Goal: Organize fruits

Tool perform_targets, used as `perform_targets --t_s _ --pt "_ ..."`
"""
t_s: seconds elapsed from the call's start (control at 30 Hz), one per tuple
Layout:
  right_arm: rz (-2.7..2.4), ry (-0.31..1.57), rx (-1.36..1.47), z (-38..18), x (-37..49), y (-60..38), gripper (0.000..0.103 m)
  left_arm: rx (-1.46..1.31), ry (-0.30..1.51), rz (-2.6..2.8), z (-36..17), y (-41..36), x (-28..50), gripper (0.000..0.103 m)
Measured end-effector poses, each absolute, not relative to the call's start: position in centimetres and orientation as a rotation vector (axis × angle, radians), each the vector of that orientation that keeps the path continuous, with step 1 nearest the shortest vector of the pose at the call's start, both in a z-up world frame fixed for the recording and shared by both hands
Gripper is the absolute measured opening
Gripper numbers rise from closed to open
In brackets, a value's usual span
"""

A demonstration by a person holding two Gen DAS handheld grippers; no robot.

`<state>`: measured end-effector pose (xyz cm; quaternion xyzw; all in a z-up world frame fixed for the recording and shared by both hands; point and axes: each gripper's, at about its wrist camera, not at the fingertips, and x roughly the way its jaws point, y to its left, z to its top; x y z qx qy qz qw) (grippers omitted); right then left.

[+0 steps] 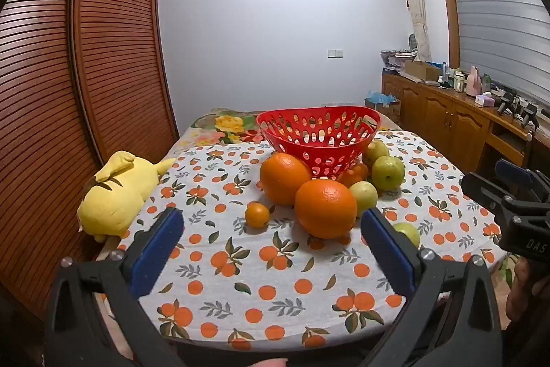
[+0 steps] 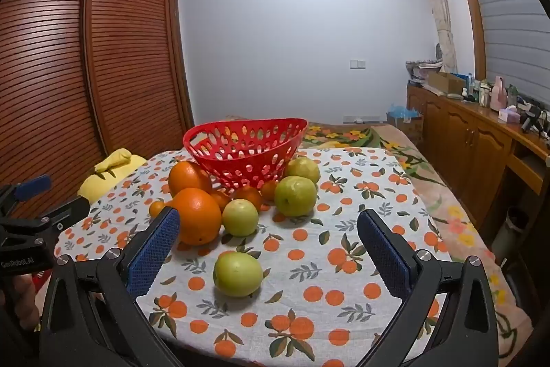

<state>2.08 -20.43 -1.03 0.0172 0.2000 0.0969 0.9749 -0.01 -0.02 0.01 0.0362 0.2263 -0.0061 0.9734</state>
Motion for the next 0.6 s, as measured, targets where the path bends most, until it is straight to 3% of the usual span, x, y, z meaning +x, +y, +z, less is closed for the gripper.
perform_targets --t_s 0.6 --pt "0.196 0.396 0.035 -1.01 2.01 -20.61 0.103 0.065 0.450 -0.014 0.55 -0.13 0.13 0.103"
